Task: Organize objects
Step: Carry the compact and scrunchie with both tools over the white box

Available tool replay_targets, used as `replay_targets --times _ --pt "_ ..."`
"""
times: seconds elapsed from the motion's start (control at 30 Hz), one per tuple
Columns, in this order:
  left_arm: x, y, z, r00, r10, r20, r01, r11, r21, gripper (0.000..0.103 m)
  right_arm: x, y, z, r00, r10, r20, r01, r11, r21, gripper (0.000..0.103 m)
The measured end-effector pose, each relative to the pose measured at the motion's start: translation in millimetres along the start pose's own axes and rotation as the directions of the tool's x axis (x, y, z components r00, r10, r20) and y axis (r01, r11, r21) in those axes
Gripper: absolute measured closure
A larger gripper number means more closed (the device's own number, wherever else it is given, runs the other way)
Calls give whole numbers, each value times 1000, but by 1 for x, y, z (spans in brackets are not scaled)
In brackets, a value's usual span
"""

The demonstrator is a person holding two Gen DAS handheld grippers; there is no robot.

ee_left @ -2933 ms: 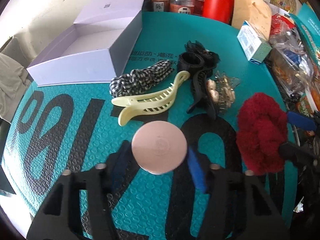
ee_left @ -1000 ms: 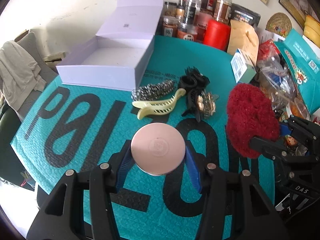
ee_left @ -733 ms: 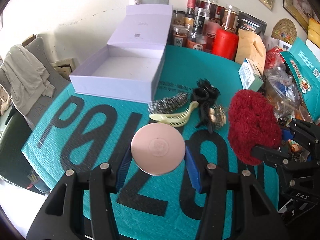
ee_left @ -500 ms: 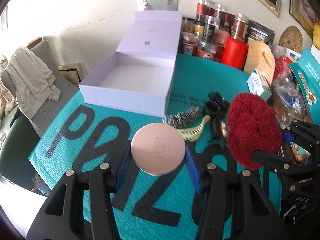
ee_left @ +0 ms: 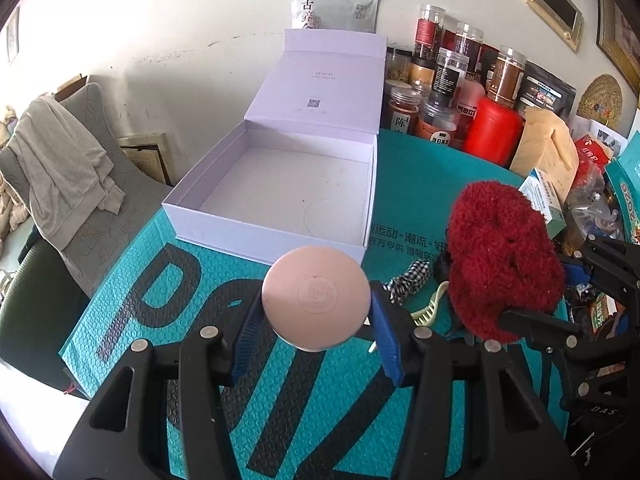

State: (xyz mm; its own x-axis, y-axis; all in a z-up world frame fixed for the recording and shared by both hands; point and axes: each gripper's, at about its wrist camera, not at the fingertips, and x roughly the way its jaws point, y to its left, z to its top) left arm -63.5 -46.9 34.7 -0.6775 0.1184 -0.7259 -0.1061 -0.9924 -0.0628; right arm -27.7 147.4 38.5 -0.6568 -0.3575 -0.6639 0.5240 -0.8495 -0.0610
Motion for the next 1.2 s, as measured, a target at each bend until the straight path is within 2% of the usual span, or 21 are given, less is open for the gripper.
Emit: replay_targets --times 0.37,0.63,1.0,1.2 --pt "40 14 24 999 4 -36 -5 1000 -4 54 30 -15 25 1000 -7 2 7 1000 -14 61" --pt "67 31 52 999 2 -39 -2 1000 -18 54 53 -26 42 1000 7 5 -7 1000 -29 61" --pt "104 47 95 999 39 -24 -40 999 -13 54 86 -48 69 1000 -10 11 10 1000 -21 61" --pt "135 60 109 998 39 -49 -39 999 -10 54 109 -56 87 1000 -18 -5 18 999 -39 61"
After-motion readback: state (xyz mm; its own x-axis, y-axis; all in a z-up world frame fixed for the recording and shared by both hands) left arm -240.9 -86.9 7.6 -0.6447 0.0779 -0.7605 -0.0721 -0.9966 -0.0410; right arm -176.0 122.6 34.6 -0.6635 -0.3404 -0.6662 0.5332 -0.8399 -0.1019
